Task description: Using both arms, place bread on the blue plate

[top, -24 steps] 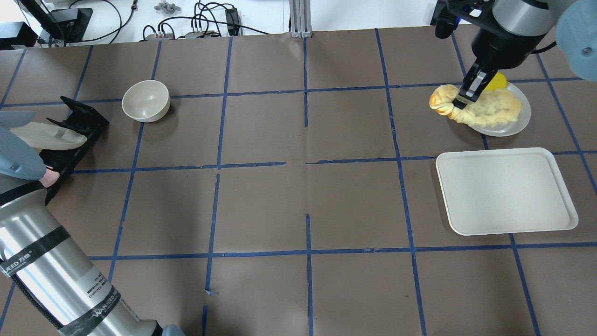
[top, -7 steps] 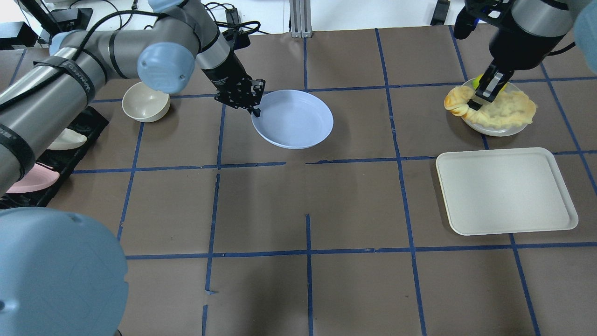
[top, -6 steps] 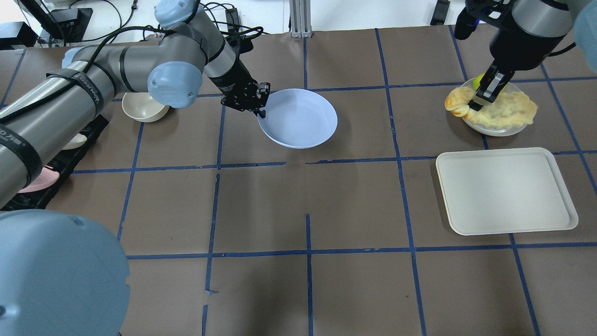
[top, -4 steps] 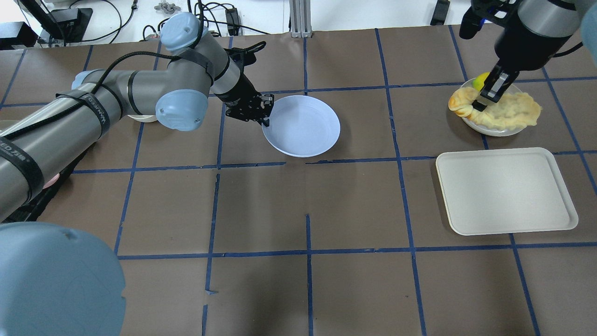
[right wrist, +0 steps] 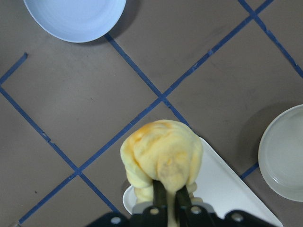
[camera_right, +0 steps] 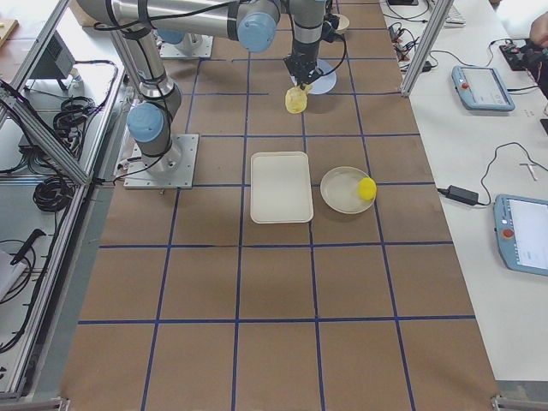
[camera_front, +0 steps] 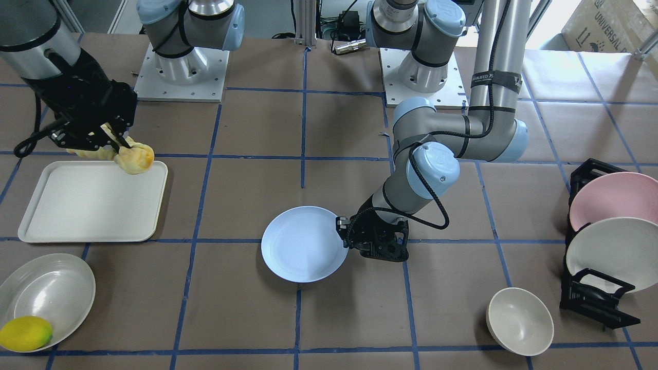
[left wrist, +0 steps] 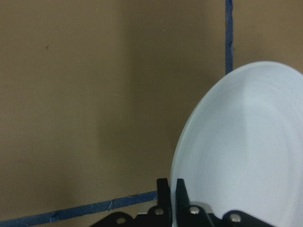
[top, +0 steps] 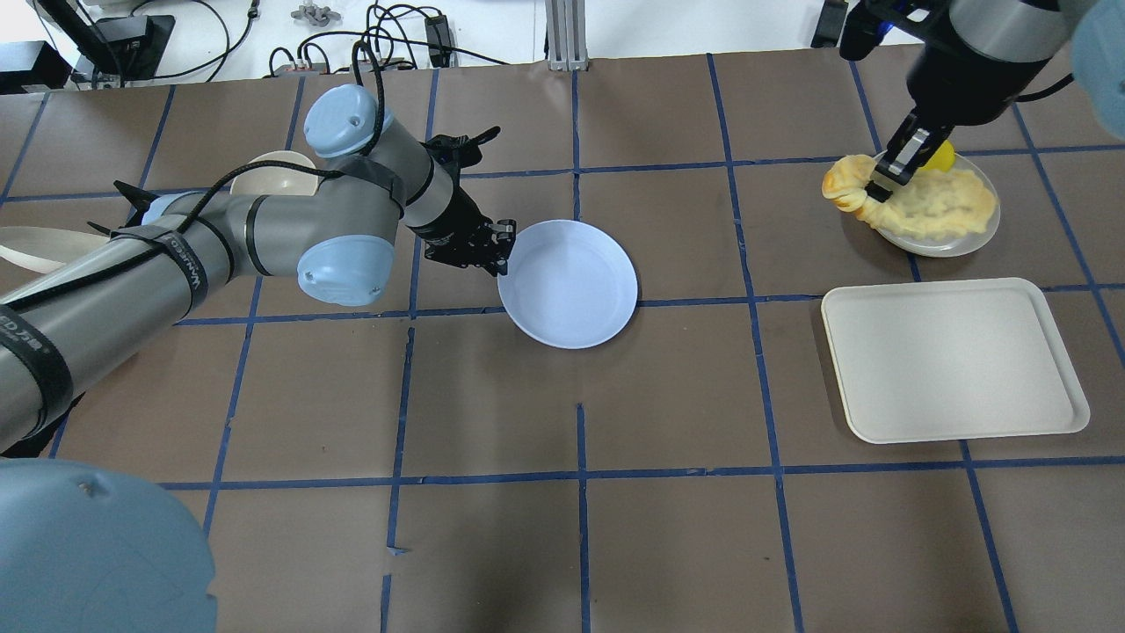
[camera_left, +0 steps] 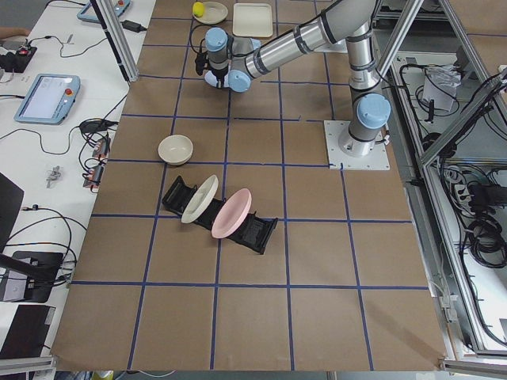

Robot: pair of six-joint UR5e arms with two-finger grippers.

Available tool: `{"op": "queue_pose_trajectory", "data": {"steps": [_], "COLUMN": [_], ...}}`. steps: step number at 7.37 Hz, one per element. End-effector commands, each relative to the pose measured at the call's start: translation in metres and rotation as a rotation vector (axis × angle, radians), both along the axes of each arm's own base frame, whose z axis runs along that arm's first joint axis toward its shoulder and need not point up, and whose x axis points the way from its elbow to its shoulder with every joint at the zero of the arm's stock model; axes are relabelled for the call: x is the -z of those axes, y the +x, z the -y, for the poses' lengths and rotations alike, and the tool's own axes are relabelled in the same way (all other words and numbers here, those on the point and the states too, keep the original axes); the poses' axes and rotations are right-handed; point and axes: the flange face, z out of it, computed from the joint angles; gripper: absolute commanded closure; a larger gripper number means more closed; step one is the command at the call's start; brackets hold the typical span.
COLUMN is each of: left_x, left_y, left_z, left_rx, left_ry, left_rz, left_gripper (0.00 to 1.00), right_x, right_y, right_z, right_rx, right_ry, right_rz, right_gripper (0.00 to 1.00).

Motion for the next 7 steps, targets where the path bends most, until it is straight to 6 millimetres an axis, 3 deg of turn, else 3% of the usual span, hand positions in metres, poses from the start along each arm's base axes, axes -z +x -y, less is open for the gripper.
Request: {"op": "queue_pose_trajectory", "data": {"steps": [1, 2, 4, 5, 6, 7], "left_x": [0.018, 0.006, -0.010, -0.018, -0.043, -0.070], "left_y": [0.001, 0.001, 0.013, 0.028, 0.036, 0.038], "left_z": [-0.009, -0.008, -0.003, 0.005, 0.013, 0.023], "left_rx": [-0.066, -0.082, -0.084, -0.097, -0.108, -0.102], "left_ry": [0.008, -0.005, -0.020, 0.005, 0.069, 0.095], "left_rz": [-0.005, -0.002, 0.032, 0.099, 0.108, 0.127], "left_gripper": [0.14, 0.00, 0.00, 0.00, 0.00, 0.00], "right_x": [0.008, 0.014, 0.026, 0.023, 0.027, 0.041], "right_y": [0.034, 0.034, 0.045, 0.070, 0.103, 0.151], "right_z": [0.000, 0.005, 0.018, 0.026, 0.039, 0.055], "right_rx": [-0.013, 0.010, 0.036, 0.004, 0.024, 0.062], "right_ry": [0.002, 0.015, 0.005, -0.004, 0.001, 0.000], "right_rz": [0.002, 0.001, 0.003, -0.004, -0.006, 0.003], "right_gripper": [0.88, 0.88, 0.84, 0.84, 0.84, 0.84]}}
